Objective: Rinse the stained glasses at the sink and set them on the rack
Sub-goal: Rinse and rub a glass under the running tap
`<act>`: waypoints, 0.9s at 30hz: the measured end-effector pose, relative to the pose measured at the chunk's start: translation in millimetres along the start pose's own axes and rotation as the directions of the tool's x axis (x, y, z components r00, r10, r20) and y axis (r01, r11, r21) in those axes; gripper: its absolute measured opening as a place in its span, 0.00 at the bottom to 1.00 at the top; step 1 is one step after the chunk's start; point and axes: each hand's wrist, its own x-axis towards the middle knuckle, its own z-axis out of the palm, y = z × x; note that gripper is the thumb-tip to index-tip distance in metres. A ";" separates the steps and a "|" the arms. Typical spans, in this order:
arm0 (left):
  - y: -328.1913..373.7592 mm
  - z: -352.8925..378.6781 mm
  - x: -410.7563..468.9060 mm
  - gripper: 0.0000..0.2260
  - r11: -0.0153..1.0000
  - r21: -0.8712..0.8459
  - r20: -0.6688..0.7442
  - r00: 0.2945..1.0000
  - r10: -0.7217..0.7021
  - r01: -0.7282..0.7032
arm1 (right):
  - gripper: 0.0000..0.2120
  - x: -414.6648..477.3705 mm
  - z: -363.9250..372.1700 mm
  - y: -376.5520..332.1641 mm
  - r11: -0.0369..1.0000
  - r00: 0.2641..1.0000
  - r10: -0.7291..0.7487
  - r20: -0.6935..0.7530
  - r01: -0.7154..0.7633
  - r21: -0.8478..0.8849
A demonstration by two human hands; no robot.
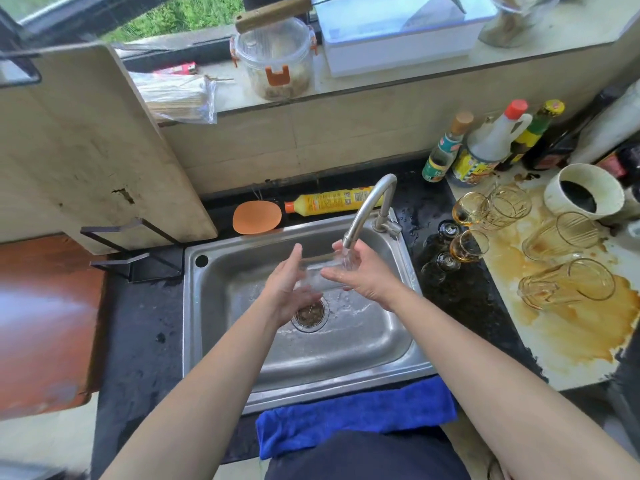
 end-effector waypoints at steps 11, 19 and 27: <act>-11.3 13.9 -2.0 0.32 0.925 0.160 -0.002 0.937 0.349 -0.344 | 0.21 -4.1 -6.0 -8.5 0.766 0.867 0.480 0.132 -0.488 0.418; -8.5 36.6 -1.2 0.26 0.991 0.117 0.120 0.992 0.047 -0.061 | 0.31 -25.2 -20.4 8.2 0.987 0.976 0.121 -0.180 -0.098 0.129; -5.6 58.0 -2.2 0.25 0.997 0.072 0.089 0.996 0.001 -0.007 | 0.25 -46.8 -38.2 16.9 0.981 0.987 0.007 -0.159 0.024 0.190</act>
